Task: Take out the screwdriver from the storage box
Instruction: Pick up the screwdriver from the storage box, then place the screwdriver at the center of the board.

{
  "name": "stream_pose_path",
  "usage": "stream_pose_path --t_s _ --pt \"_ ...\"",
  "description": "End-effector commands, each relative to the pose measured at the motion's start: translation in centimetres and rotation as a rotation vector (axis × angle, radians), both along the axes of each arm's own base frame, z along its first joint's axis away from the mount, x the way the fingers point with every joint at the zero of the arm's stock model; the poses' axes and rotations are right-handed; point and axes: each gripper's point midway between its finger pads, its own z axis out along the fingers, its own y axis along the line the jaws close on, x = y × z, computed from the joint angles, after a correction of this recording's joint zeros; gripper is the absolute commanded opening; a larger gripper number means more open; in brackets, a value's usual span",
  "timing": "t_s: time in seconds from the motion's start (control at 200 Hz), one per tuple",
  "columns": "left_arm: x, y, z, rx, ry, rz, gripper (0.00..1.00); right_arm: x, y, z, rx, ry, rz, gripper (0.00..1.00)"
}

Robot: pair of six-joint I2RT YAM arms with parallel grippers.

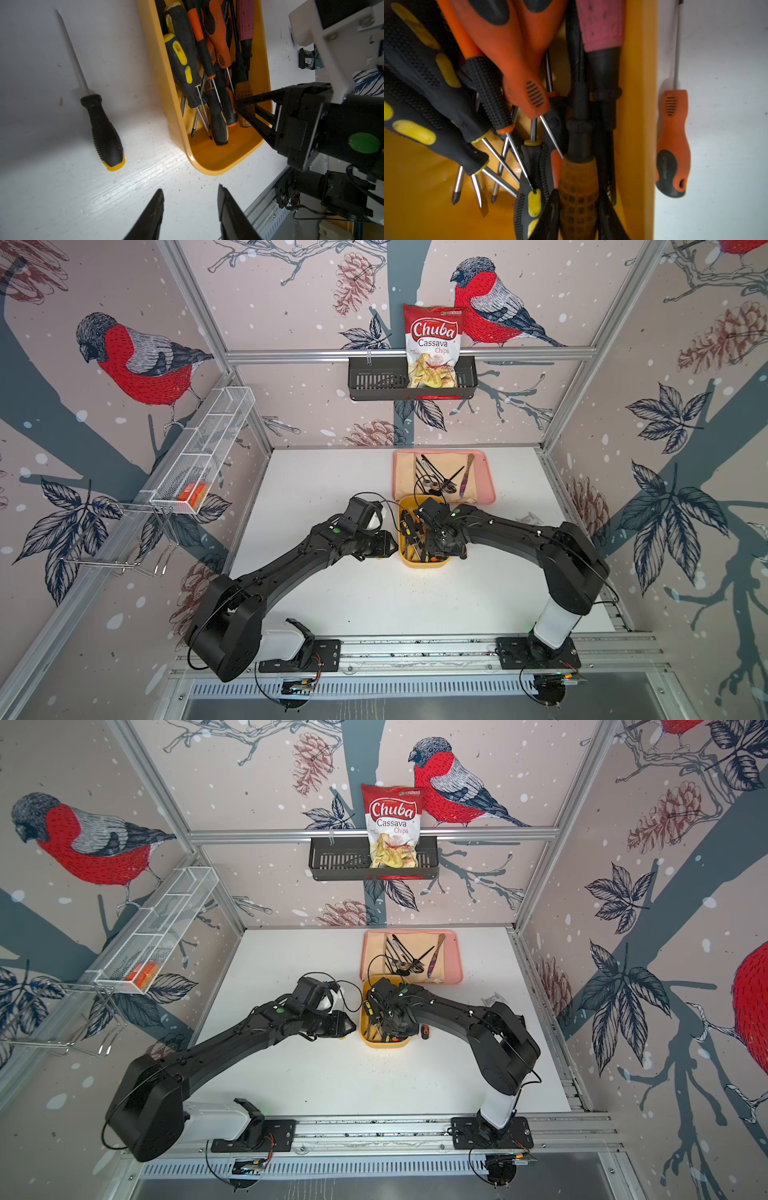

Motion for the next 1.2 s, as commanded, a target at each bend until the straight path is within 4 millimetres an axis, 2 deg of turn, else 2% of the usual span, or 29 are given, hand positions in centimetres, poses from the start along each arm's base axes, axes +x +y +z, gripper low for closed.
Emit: stream_pose_path --t_s 0.0,0.3,0.39,0.505,0.675,0.806,0.886,1.011,1.196 --pt "0.8 -0.2 0.6 -0.014 -0.029 0.018 0.45 0.1 0.0 1.5 0.005 -0.032 0.018 0.16" --pt "1.8 -1.0 1.1 -0.028 -0.026 0.025 0.45 0.4 -0.5 5.6 0.047 -0.113 0.035 0.13" --pt "2.1 -1.3 1.3 -0.035 -0.026 0.024 0.45 0.3 -1.3 6.4 0.050 -0.133 0.032 0.12" --pt "2.4 -1.8 1.5 -0.050 -0.021 0.020 0.45 0.3 -3.2 6.8 0.033 -0.146 0.019 0.12" --pt "2.7 -2.6 1.8 -0.058 -0.019 0.008 0.45 0.2 -6.9 6.1 -0.002 -0.147 0.001 0.12" --pt "2.9 -3.2 1.8 -0.056 -0.017 0.001 0.45 0.3 -9.8 4.6 -0.029 -0.132 -0.023 0.11" --pt "2.9 -3.5 1.7 -0.055 -0.014 -0.004 0.45 0.5 -10.9 3.9 -0.033 -0.132 -0.031 0.11" --pt "2.8 -3.7 1.1 -0.044 -0.002 -0.011 0.45 0.8 -11.7 2.5 -0.038 -0.122 -0.023 0.11" --pt "2.7 -3.7 0.7 -0.033 0.007 -0.012 0.44 1.3 -11.5 0.7 -0.038 -0.105 0.002 0.11"
